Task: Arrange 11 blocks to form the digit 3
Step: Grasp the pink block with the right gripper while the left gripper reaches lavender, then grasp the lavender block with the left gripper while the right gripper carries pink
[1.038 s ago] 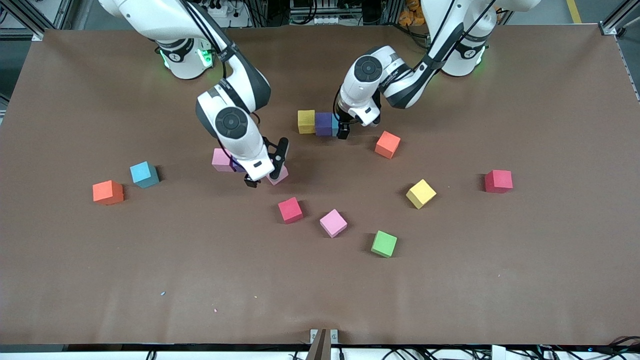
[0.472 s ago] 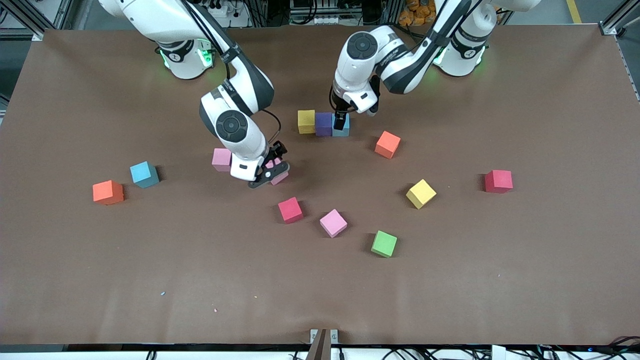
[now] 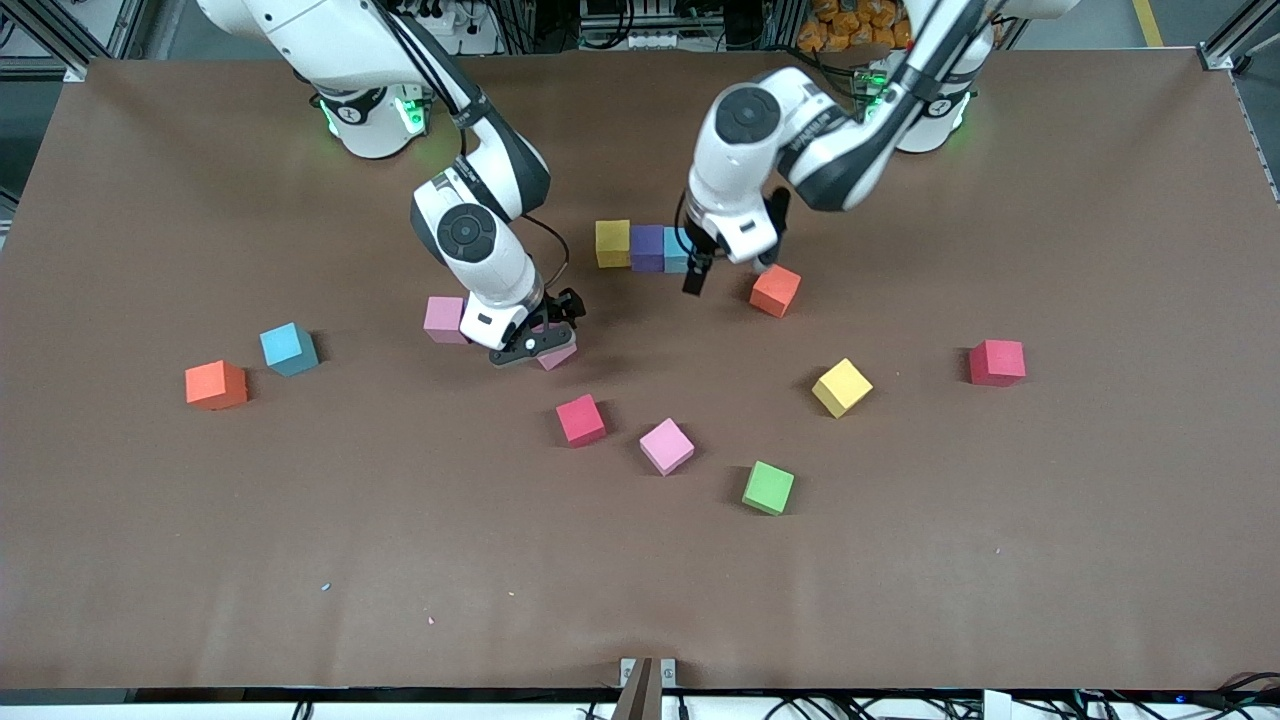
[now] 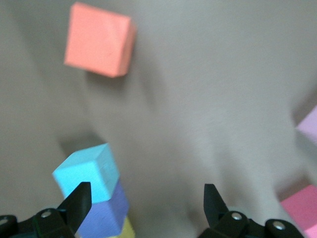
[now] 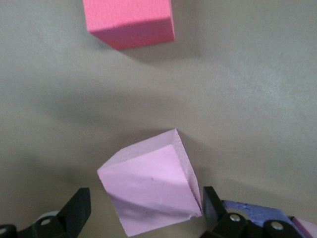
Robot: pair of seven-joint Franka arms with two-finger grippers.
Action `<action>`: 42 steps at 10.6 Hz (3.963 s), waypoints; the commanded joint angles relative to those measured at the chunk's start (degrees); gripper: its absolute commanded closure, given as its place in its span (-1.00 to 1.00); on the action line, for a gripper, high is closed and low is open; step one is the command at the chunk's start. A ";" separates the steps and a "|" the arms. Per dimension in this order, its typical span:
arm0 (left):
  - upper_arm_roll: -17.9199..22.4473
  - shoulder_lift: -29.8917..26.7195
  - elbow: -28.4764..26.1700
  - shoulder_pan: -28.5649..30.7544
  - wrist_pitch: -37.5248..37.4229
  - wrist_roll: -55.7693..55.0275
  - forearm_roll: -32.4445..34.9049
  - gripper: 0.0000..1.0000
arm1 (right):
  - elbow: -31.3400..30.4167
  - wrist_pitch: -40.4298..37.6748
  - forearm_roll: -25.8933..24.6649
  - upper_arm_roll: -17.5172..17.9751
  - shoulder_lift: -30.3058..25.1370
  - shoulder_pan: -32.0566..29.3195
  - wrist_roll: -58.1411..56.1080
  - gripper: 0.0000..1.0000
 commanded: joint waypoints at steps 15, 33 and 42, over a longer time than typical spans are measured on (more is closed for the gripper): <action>2.84 24.07 34.74 4.43 -17.01 24.20 15.02 -1.00 | 0.79 1.52 -13.78 -0.05 1.40 1.52 1.12 -0.88; 8.02 40.16 58.30 -5.23 -17.10 30.09 14.41 -1.00 | 1.84 -7.89 -12.73 3.01 -4.04 2.84 39.14 0.74; 12.16 41.74 58.48 -9.37 -11.13 30.18 14.49 -1.00 | -2.03 1.25 -12.37 6.54 -3.34 6.79 52.80 0.88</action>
